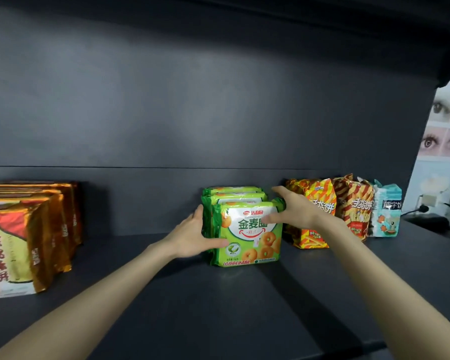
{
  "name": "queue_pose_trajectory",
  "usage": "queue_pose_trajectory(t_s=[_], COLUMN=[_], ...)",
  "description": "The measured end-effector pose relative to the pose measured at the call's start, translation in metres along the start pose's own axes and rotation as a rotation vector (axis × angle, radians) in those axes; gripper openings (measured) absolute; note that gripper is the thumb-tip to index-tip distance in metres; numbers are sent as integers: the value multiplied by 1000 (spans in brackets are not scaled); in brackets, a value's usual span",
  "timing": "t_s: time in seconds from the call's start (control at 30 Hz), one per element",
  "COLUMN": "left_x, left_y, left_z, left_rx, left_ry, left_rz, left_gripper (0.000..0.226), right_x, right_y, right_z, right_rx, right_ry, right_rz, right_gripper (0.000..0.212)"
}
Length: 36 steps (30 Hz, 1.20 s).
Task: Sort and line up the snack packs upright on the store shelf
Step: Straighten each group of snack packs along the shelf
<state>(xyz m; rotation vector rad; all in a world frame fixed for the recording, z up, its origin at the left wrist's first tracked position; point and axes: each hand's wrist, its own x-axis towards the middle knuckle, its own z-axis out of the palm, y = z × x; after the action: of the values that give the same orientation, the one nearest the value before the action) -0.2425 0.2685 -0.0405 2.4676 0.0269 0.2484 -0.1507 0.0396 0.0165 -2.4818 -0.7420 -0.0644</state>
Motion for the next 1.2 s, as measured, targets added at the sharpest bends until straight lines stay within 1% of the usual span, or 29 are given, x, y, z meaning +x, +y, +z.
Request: queue_pose_trajectory(t_s=[0.1,0.2,0.23,0.4,0.5,0.63,0.77,0.87,0.93,1.0,1.03,1.1,1.2], left_x=[14,22,24,27,28,25,22,20,19,19,20,23,29], left_y=[-11,-19,-21,-28,-30,-26,-31,-32,-31,-29,-28,-28,-29], left_z=[12,21,23,34,40,44,45,47,47,46,45,44,46], left_rx=[-101,-164,-175,-176,-155,-91,45,101,58,-61,-124,-227,-344], left_ry=[-44,-89,-97,-87,-89,-80,-15,40,82,101,89,33,-43], left_rz=[4,-19,-26,2,36,87,66,63,49,12,-10,-50,-77], left_gripper=[113,136,140,148,143,126,115,111,118,131,136,137,132], right_x=[9,19,21,28,25,24,31,36,39,41,42,42,47], right_y=[9,20,22,34,38,39,36,40,45,52,57,64,69], right_z=[5,9,10,20,21,21,25,28,30,32,33,33,32], right_rx=[131,238,270,443,412,324,261,289,361,446,503,609,620], right_ry=[-45,-109,-126,-139,-159,-158,-120,-116,-86,-50,-63,-170,-311], right_rz=[26,28,20,-47,-109,-203,-320,-350,-315,-263,-229,-160,-168], right_gripper=[102,115,119,132,137,134,131,130,136,147,149,143,138])
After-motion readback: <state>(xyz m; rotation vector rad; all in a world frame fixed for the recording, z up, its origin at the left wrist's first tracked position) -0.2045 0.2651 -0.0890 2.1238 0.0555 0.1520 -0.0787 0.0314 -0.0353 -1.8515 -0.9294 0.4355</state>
